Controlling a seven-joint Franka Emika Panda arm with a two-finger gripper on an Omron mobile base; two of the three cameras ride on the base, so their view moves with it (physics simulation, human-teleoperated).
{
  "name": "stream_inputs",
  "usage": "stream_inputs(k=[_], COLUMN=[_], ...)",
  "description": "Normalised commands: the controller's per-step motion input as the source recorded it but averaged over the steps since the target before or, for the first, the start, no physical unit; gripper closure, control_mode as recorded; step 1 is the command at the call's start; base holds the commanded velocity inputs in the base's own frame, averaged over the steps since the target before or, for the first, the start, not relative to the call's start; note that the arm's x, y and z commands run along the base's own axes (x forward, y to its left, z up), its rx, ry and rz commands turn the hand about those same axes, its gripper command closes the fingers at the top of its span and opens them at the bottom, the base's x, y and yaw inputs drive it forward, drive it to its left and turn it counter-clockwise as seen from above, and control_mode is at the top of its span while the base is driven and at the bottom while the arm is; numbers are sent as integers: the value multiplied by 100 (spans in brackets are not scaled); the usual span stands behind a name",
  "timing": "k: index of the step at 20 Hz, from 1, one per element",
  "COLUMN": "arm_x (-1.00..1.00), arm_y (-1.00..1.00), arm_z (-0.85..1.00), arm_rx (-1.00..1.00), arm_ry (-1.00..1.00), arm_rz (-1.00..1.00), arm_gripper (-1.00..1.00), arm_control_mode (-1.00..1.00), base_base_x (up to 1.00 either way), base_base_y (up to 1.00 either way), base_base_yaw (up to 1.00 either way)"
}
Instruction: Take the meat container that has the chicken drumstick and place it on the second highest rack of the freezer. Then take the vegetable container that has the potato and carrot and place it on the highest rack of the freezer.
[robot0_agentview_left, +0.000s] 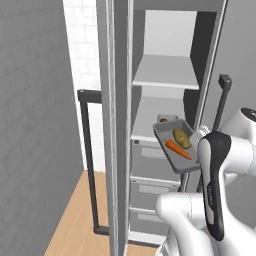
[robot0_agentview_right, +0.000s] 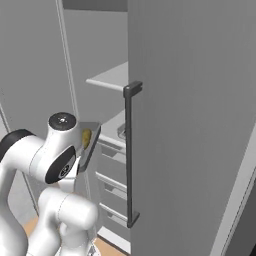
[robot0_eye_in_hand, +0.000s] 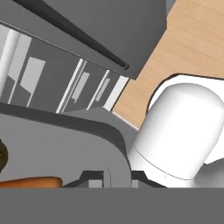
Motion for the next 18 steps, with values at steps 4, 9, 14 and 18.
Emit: stream_inputs(k=[4,9,14,18], arm_x=[0,0,0,17], arm_y=[0,0,0,0], arm_z=[0,0,0,37], arm_rx=[0,0,0,9], arm_ry=[0,0,-1,-2], arm_rz=[0,0,-4,-16], arm_gripper=[100,100,100,100], arm_control_mode=[100,100,-100,-100], base_base_x=[38,9,0,0], base_base_y=[31,4,0,0], base_base_yaw=[-5,-1,0,0])
